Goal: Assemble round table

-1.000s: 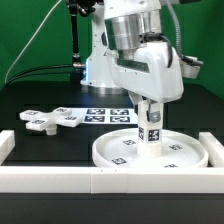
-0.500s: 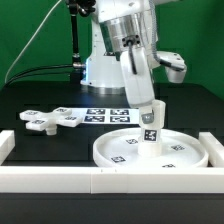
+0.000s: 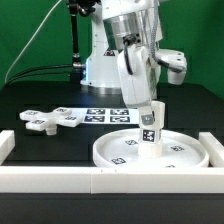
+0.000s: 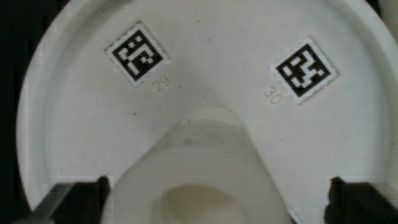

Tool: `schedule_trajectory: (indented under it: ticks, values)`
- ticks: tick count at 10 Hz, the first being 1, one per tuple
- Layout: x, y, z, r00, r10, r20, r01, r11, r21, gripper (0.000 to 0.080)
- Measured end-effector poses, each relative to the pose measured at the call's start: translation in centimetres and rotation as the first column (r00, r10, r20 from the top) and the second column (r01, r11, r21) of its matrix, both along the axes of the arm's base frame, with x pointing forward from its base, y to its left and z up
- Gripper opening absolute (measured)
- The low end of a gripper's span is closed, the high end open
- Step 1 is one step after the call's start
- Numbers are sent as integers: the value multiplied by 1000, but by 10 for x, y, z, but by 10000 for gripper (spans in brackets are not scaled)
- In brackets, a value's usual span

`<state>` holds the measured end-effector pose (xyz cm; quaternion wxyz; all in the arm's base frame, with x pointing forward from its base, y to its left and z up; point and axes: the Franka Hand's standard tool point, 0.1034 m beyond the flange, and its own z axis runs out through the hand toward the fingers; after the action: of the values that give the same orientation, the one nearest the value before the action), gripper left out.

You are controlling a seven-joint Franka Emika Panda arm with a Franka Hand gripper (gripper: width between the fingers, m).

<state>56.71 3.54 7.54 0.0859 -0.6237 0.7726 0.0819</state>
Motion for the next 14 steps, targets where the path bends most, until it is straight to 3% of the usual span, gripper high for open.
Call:
schedule_trajectory:
  ticks: [1, 4, 5, 8, 12, 14]
  values:
    - [0, 0, 0, 998, 68, 16, -68, 998, -4, 636]
    - [0, 0, 0, 960, 273, 63, -272, 962, -19, 648]
    - [1, 1, 2, 906, 416, 75, -414, 909, -41, 648]
    - [7, 5, 8, 715, 690, 118, -682, 724, -100, 648]
    - [6, 4, 7, 497, 855, 145, -845, 516, -145, 648]
    - [5, 3, 6, 245, 961, 126, -943, 266, -198, 648]
